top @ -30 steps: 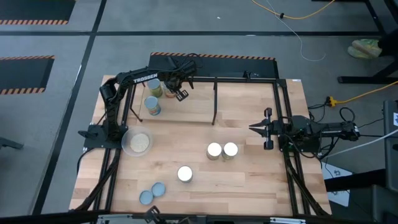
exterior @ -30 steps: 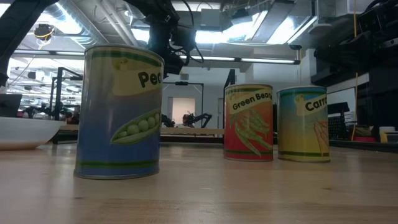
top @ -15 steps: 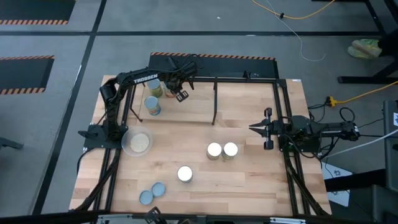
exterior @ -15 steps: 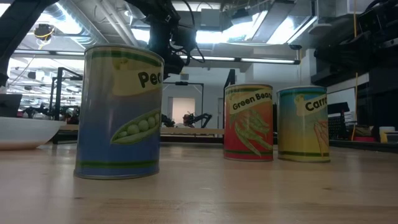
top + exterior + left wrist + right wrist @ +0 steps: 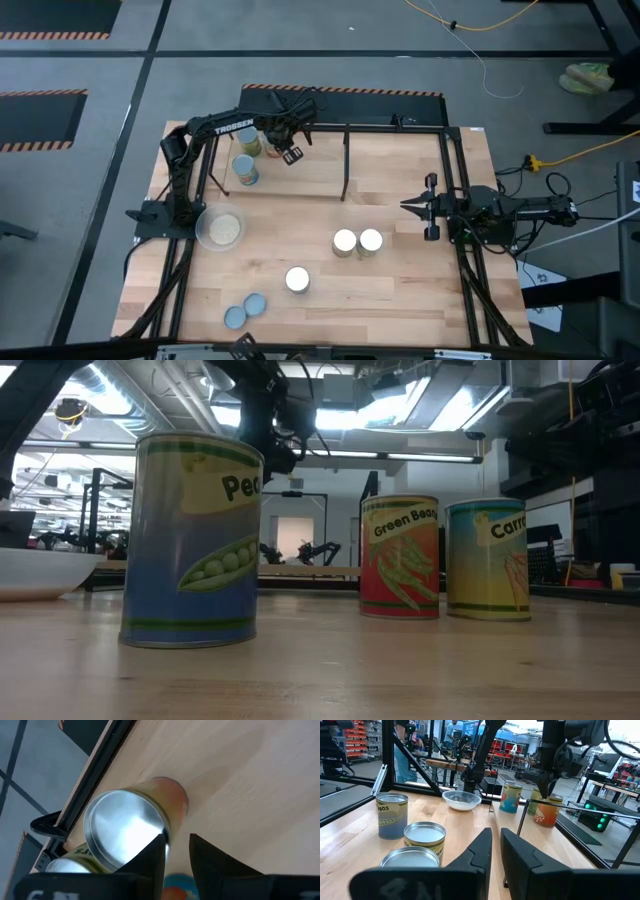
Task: Pick and place cans onto a shelf
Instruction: Put the corn can on the shelf, then put the green beans can on the shelf
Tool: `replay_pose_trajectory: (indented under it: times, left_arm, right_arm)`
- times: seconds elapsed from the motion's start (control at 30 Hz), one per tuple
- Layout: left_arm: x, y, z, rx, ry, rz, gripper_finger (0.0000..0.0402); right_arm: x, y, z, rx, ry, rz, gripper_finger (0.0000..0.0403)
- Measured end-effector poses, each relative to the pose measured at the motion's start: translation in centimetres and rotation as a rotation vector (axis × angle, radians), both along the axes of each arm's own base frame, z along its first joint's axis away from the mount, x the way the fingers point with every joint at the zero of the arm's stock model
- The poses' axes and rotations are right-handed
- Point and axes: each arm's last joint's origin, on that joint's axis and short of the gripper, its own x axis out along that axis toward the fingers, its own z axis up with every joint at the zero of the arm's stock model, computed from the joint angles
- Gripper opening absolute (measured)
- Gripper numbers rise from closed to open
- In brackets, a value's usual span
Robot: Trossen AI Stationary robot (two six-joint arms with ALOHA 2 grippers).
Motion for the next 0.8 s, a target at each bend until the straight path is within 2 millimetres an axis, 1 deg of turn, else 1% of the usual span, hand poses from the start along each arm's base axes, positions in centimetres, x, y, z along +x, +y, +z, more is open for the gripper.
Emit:
replay_pose_trajectory:
  times: [0.13, 0.23, 0.33, 0.43, 0.5, 0.6, 0.7, 0.8]
  left_arm:
    - [0.2, -0.2, 1.7, 0.020, -0.022, -0.013, 0.0079]
    - [0.7, -0.6, 3.2, 0.048, -0.067, -0.040, 0.0081]
    - [1.2, -1.4, 5.2, 0.075, -0.117, -0.064, 0.0082]
    - [1.6, -2.7, 7.5, 0.102, -0.170, -0.099, 0.0082]
    - [1.8, -3.9, 9.1, 0.118, -0.203, -0.131, 0.0082]
    - [2.3, -6.3, 11.5, 0.141, -0.274, -0.196, 0.0082]
    - [2.6, -9.2, 13.6, 0.158, -0.344, -0.274, 0.0082]
    - [2.9, -12.7, 14.9, 0.176, -0.393, -0.363, 0.0082]
  right_arm:
    - [0.0, 0.0, 0.0, 0.000, 0.000, 0.000, 0.0045]
    - [0.0, 0.0, 0.0, 0.000, 0.002, 0.000, 0.0045]
    - [0.0, 0.0, 0.0, 0.000, 0.002, 0.000, 0.0045]
    - [0.0, 0.0, 0.0, 0.000, 0.003, 0.000, 0.0045]
    - [0.0, 0.0, 0.0, 0.000, 0.003, 0.000, 0.0045]
    - [0.0, 0.0, 0.0, 0.000, 0.002, 0.000, 0.0045]
    - [0.0, 0.0, 0.0, 0.000, 0.003, 0.000, 0.0045]
    - [0.0, 0.0, 0.0, 0.000, 0.003, 0.000, 0.0045]
